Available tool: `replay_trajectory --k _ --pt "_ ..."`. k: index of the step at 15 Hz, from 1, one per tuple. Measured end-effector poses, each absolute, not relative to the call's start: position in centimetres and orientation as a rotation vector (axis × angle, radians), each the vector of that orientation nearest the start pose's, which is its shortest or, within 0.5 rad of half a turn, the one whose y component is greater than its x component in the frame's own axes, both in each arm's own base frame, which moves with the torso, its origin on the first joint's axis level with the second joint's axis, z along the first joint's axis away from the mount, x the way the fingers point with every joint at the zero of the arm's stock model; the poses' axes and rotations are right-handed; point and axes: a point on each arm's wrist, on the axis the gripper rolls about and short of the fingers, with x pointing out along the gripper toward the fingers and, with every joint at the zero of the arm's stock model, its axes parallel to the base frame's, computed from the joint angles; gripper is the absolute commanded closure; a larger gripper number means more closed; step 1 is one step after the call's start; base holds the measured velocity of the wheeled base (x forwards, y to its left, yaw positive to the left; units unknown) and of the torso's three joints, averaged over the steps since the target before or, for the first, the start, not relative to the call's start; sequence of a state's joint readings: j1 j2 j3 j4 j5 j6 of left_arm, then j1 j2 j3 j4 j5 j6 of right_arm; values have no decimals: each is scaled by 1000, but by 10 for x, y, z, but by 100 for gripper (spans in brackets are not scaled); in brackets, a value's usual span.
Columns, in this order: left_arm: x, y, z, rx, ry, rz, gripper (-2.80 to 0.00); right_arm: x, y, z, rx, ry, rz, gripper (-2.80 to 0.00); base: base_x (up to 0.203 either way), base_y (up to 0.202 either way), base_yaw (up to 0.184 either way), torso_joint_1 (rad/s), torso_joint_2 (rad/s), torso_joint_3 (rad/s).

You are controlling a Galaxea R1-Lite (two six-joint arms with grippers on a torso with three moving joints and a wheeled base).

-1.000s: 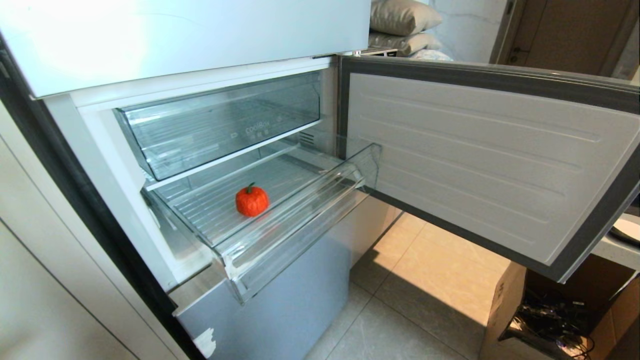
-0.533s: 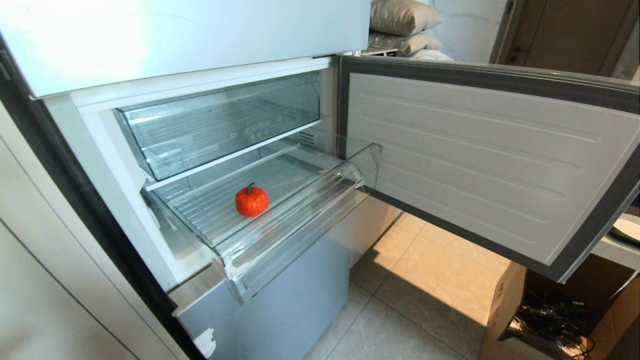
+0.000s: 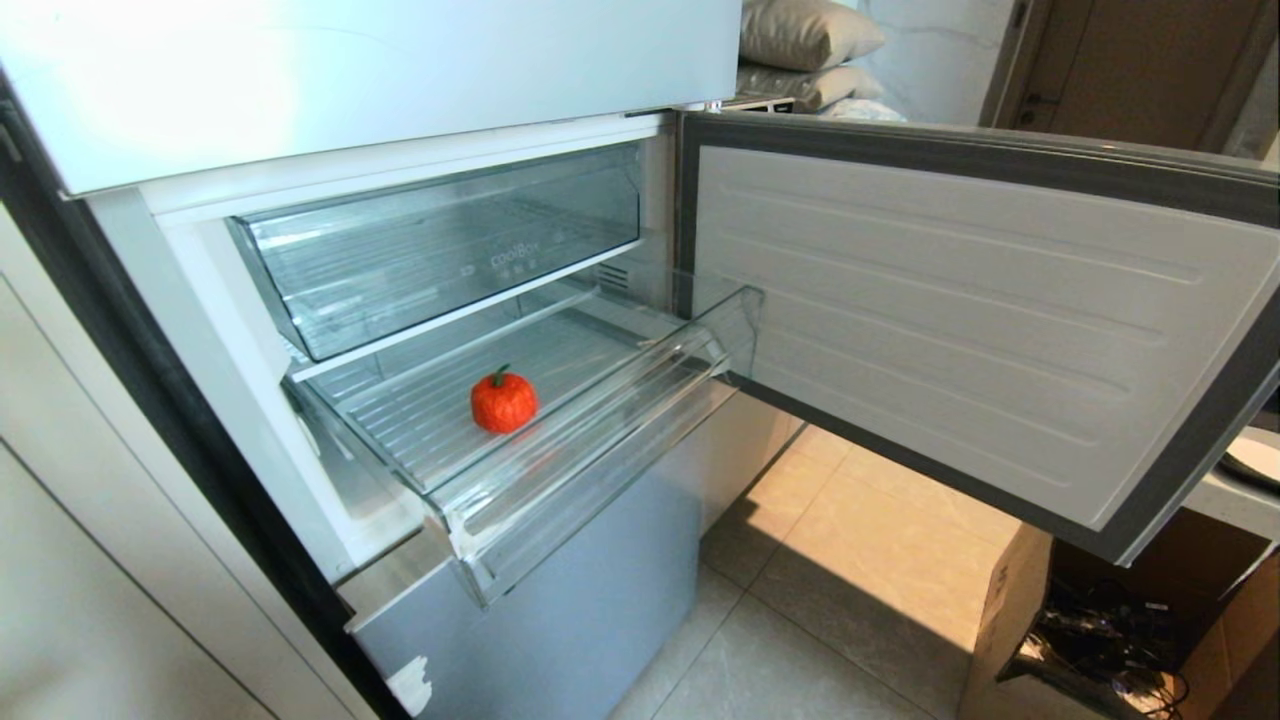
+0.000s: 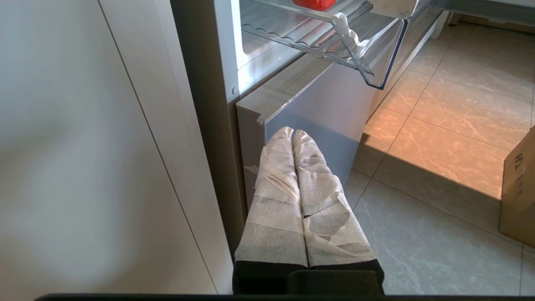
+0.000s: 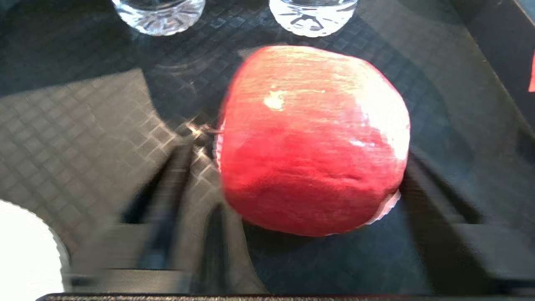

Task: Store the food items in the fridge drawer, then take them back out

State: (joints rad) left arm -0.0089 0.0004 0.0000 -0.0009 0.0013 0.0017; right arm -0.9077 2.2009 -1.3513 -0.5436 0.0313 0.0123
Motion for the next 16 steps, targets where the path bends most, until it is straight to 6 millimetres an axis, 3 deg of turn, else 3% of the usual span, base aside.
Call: replay_trajectory --k 6,10,13,16 --pt "-23 0 76 2 0 -8 0 274 -350 134 159 267 -875 0 0 0 0 0 0 0" --pt "-23 0 76 2 0 -8 0 259 -338 157 161 232 -921 0 0 0 0 0 0 0" --pt "-23 0 76 2 0 -8 0 235 -317 177 148 217 -990 0 0 0 0 0 0 0" --pt "-23 0 76 1 0 -8 0 200 -277 193 135 200 -1012 0 0 0 0 0 0 0"
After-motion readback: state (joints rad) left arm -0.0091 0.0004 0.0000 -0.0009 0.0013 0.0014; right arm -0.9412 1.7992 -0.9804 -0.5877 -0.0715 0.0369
